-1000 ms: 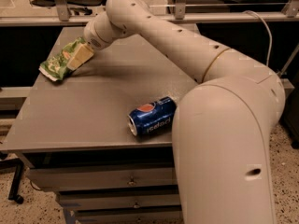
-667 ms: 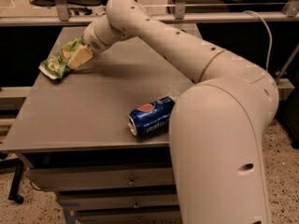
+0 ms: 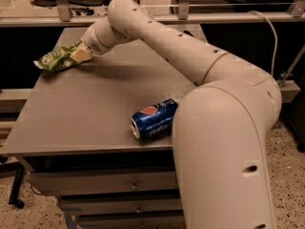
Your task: Pick green jalapeno chip bag
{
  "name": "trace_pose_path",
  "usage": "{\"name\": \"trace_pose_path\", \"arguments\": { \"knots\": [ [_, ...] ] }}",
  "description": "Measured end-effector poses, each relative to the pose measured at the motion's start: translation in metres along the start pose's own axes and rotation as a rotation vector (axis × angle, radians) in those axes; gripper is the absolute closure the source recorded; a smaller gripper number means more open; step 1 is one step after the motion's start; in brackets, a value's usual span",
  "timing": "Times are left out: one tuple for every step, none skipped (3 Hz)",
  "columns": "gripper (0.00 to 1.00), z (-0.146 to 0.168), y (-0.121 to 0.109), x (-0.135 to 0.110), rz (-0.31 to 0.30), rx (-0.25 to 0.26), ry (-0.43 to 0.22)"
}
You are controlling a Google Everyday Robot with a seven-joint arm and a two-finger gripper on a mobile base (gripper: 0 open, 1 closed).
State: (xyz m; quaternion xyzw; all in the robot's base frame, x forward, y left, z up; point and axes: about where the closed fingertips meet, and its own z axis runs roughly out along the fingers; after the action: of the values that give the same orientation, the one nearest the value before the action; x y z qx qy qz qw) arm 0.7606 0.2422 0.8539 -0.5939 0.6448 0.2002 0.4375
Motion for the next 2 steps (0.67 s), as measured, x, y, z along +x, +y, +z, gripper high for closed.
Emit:
{"name": "trace_pose_path", "arguments": {
  "knots": [
    [0.88,-0.007,0.002,-0.008,-0.003,0.004,-0.027],
    [1.00,-0.028,0.006,-0.033,-0.020,0.012,-0.113]
  ]
}}
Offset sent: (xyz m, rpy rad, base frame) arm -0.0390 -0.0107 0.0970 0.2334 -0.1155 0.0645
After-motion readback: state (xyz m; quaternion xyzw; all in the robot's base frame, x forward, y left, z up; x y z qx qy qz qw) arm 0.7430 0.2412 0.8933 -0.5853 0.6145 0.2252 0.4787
